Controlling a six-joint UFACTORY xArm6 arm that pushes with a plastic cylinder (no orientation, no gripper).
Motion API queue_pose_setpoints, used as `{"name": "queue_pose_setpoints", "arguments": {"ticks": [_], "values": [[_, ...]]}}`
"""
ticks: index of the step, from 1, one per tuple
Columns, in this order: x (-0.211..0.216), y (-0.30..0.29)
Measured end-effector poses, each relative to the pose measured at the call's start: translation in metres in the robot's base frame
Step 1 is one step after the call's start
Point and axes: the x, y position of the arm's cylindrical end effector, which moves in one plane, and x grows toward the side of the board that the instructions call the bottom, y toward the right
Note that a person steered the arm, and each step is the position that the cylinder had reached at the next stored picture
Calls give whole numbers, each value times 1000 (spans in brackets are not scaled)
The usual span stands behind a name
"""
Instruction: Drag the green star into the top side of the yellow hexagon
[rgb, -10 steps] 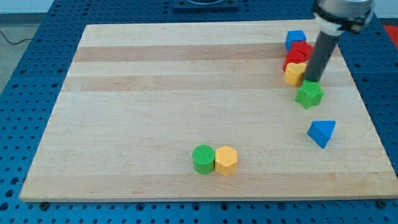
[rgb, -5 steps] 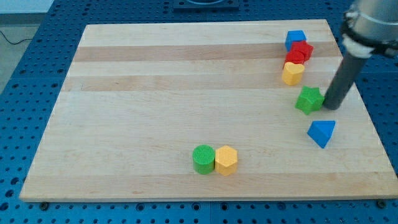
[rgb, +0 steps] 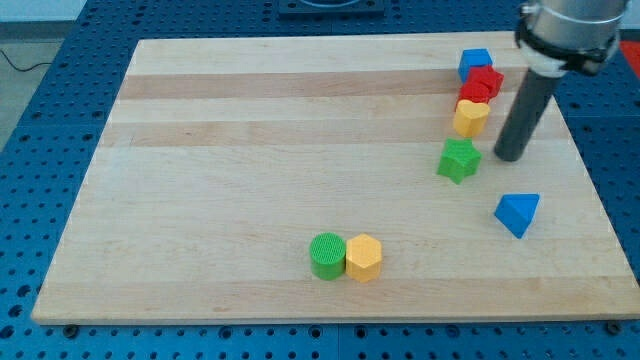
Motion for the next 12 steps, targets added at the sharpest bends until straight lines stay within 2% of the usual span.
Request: {"name": "queue_pose_setpoints", "arguments": {"ticks": [1, 2, 4, 5, 6, 7, 8, 9, 10, 11, 12], "values": [[29, -44], [34, -64], [-16, -58], [-15, -116], [14, -175], [18, -195], [-26, -190], [-41, -149], [-24, -112], [-1, -117], [20, -150]]}}
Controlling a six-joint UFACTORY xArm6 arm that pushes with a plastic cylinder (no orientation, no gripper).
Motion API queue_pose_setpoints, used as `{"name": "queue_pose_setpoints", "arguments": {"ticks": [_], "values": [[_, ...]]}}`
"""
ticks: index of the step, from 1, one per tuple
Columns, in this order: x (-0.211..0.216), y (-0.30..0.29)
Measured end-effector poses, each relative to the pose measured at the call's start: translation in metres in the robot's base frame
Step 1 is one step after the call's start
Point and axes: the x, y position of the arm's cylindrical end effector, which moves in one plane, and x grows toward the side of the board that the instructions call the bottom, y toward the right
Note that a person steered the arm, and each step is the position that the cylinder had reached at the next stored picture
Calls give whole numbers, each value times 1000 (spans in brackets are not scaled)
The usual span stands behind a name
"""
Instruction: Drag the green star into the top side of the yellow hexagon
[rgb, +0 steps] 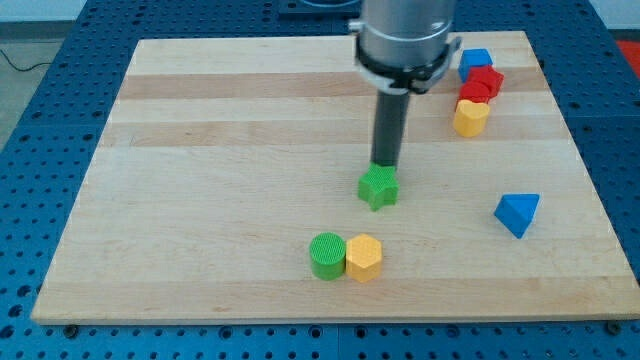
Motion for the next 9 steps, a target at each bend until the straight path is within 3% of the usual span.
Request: {"name": "queue_pose_setpoints", "arguments": {"ticks": [1, 7, 9], "values": [[25, -36], [51, -39], [11, -14]]}}
